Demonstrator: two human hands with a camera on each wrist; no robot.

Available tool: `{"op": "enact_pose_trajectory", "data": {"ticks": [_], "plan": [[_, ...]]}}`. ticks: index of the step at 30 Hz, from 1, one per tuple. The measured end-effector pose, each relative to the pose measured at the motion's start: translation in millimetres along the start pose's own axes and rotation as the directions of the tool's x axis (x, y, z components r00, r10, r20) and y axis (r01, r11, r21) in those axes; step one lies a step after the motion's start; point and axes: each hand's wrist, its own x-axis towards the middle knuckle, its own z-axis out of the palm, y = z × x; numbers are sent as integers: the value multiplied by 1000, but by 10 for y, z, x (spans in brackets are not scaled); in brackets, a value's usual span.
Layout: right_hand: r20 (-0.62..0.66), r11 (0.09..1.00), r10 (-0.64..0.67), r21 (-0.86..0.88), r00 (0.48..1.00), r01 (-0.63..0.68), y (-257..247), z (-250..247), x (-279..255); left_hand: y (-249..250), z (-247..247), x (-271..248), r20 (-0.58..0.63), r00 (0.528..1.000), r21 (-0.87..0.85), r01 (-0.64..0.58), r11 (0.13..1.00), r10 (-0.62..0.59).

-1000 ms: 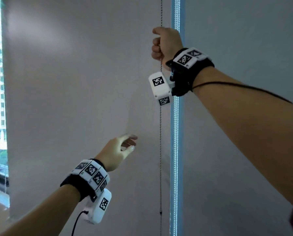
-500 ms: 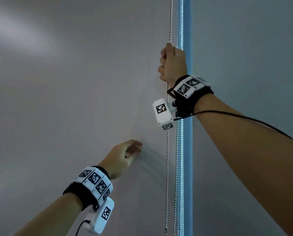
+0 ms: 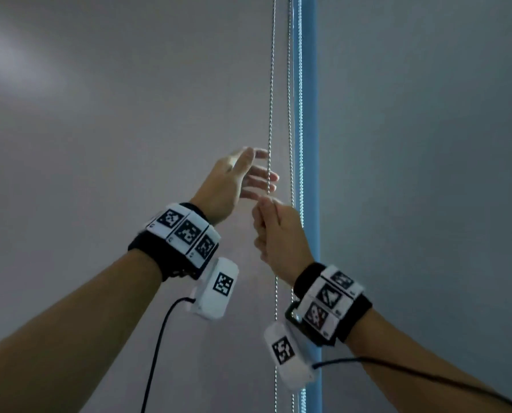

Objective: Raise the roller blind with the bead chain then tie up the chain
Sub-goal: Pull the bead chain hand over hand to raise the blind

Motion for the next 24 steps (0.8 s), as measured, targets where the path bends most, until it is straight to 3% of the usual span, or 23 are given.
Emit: {"op": "enact_pose_trajectory", "data": {"ticks": [5, 7, 10, 13, 14, 16, 18, 21, 24], "plan": [[123, 993, 108, -68, 987, -100, 371, -43, -737, 523, 228, 347, -56, 998, -304, 18, 953, -37], [198, 984, 136, -138, 971, -110, 388, -109, -843, 539, 289, 345, -107, 994, -292, -23, 956, -8], [384, 975, 185, -184, 905, -122, 42, -271, -684, 418, 310, 176, -116, 993, -230, -54, 972, 27], [318, 970, 186, 91, 930, -225, -395, -467, -164, 231, 350, -50, -88, 996, -220, -24, 975, 5], [290, 952, 151, 213, 945, -218, -531, -494, 48, 155, 398, -143, -80, 996, -216, 9, 976, -27], [183, 939, 119, 298, 976, -170, -793, -453, 410, -19, 544, -334, -27, 993, -180, 108, 978, -115], [79, 944, 114, 301, 990, -133, -933, -334, 606, -205, 623, -471, 47, 983, -123, 180, 976, -175], [-19, 994, -34, 107, 999, 35, -850, -209, 544, -233, 442, -427, 162, 972, -127, 192, 973, -171], [37, 981, -149, -118, 988, 153, -546, -172, 304, 83, 193, -155, 142, 979, -238, 175, 956, -143]]}}
